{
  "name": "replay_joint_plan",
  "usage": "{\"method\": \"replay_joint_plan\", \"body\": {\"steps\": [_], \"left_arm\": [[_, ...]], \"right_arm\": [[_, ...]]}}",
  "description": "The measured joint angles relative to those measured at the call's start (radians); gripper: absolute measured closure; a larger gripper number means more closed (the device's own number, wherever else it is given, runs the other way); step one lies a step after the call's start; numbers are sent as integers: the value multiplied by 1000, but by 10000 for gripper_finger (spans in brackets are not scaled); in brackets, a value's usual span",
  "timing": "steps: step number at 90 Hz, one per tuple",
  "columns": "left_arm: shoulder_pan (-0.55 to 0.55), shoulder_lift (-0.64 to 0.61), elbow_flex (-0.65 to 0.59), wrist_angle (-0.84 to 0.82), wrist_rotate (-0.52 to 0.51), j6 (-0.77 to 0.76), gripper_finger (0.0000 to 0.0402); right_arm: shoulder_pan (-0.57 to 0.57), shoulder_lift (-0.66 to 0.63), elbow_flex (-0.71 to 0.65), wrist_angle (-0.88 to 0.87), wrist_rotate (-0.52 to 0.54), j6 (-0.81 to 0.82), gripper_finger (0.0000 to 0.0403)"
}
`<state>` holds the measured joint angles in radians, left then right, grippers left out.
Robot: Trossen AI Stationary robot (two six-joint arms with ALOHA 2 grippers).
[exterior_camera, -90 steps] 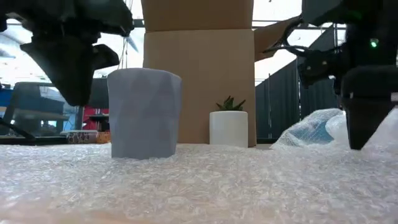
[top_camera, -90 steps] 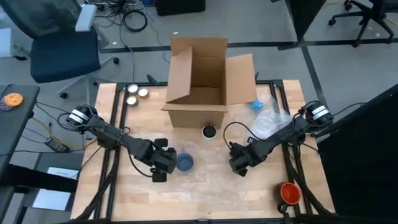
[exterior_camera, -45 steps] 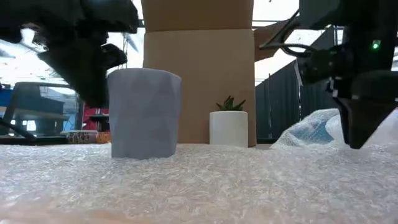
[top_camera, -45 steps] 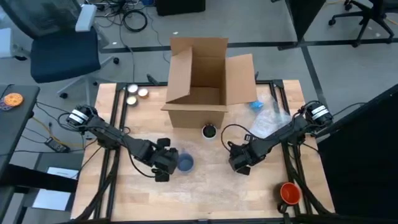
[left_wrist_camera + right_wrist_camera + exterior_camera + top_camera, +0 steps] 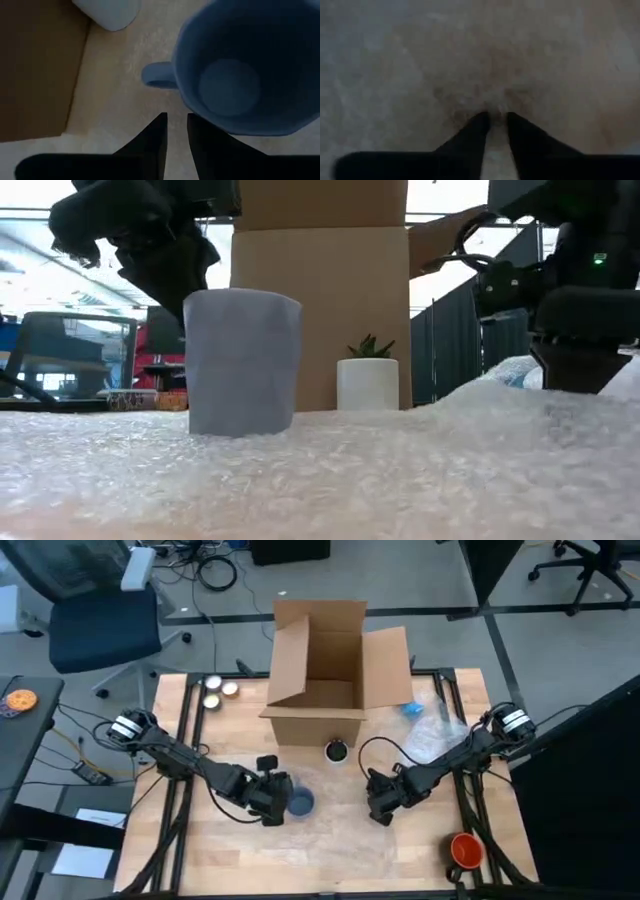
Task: Wrap mug
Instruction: Wrap the blue cup with the transparent bubble wrap
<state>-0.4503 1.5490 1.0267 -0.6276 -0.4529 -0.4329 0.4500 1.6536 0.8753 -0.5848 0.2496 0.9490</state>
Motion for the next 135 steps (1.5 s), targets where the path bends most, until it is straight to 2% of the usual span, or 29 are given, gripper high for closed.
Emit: {"method": "replay_joint_plan", "body": {"steps": [19,37,52,67,81,88,112,135], "left_arm": [[-58,0,0,-47,54,-68,341],[-98,0,0,-32,54,-76,341],[-109,0,0,-9,53,-77,341],[-117,0,0,-5,61,-78,341],[-131,0,27,-56,183,-95,341],[-144,0,53,-93,209,-97,341],[-179,0,178,-130,164,3,341],[-200,0,282,-160,18,128,341]], "right_arm": [[8,1,134,15,81,-34,401],[4,-1,253,171,105,-213,402],[-22,2,266,364,106,-335,402],[-58,68,265,525,91,-387,403],[-79,124,265,689,47,-442,403],[-82,129,265,733,41,-467,403],[-87,128,266,799,42,-507,403],[-84,128,265,796,43,-507,403]]}}
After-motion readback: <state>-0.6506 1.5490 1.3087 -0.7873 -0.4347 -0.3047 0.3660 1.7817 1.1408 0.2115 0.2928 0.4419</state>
